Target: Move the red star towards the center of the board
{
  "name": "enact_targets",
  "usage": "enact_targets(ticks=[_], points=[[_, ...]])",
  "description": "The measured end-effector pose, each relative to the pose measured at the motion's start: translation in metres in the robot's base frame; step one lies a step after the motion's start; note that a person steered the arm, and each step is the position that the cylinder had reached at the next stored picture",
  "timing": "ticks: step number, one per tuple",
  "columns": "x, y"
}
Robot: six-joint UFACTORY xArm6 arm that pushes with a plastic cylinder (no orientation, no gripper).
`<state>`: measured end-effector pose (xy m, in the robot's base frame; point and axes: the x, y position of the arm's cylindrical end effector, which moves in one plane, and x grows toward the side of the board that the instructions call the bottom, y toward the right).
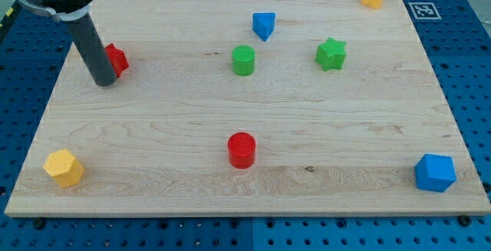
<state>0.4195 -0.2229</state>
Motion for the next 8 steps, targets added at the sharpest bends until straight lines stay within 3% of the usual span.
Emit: enact_targets(ticks=[2,3,8], points=[[0.008,-0.082],[-0.001,-0.082],[-0.038,0.021]])
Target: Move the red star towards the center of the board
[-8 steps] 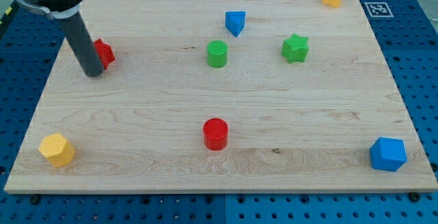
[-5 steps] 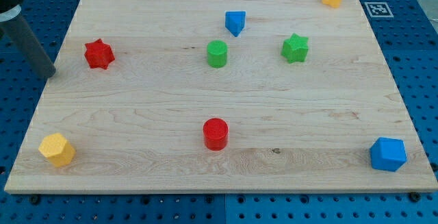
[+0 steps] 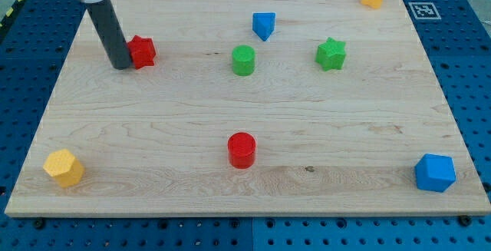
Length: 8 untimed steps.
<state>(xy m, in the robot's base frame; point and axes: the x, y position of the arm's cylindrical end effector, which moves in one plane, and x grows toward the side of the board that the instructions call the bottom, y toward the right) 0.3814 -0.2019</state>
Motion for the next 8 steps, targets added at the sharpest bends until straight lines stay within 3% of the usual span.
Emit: enact_targets(ticks=[5,7,8], points=[[-0.039,0.03],[-0.042,0.064],[-0.031,0.049]])
